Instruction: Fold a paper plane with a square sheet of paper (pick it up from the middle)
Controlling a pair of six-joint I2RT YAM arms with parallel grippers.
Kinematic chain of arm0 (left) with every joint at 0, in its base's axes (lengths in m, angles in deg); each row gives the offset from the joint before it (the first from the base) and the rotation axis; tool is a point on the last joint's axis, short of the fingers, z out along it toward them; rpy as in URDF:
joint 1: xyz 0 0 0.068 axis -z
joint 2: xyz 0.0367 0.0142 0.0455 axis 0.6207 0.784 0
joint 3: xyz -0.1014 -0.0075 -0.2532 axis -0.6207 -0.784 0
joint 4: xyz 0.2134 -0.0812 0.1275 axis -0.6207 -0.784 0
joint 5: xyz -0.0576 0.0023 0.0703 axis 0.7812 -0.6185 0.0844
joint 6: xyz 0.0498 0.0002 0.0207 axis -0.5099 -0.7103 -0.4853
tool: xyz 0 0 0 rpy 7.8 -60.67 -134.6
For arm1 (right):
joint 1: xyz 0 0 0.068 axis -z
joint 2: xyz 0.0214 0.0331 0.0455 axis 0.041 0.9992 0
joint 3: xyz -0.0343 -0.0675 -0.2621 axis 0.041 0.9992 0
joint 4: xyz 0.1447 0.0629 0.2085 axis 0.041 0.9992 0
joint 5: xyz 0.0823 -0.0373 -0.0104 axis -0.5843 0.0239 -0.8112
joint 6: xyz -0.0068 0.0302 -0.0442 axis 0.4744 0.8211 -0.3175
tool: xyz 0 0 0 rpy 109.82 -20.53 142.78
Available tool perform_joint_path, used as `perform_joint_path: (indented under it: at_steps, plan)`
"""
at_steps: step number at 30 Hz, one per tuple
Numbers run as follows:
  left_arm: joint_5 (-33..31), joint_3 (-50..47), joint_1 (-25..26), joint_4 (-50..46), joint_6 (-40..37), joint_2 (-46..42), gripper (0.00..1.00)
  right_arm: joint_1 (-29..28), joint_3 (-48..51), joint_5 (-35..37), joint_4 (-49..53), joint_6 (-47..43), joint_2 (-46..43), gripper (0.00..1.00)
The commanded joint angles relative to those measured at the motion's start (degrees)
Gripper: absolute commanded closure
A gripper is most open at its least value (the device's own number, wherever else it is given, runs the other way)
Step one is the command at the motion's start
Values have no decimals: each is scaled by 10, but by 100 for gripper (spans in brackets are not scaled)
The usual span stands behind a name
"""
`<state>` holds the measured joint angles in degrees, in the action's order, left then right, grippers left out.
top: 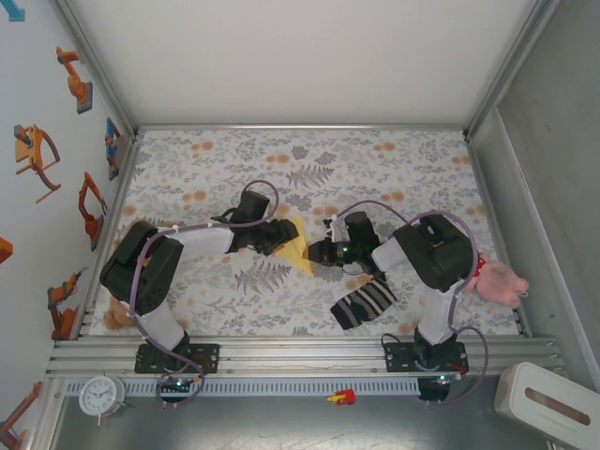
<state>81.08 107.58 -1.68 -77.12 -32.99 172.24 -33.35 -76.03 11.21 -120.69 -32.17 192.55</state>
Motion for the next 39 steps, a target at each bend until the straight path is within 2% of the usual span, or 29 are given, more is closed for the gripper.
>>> perform_joint_path:
  at_steps: [1,18,23,32,36,39]
  plan:
    - [-12,24,3,-50,-21,19,44,4,6,-5,-18,8,12,100]
    - [-75,87,12,-228,5,94,41,9,11,-5,-20,33,19,100]
    - [-88,93,13,-255,10,114,41,10,10,-7,-19,40,21,100]
    - [-116,103,15,-293,14,149,41,12,24,-3,-14,46,-25,78]
    - [-117,102,17,-294,18,161,41,14,30,13,17,38,-61,75]
    - [-116,104,18,-294,19,168,41,14,28,40,83,8,-94,74]
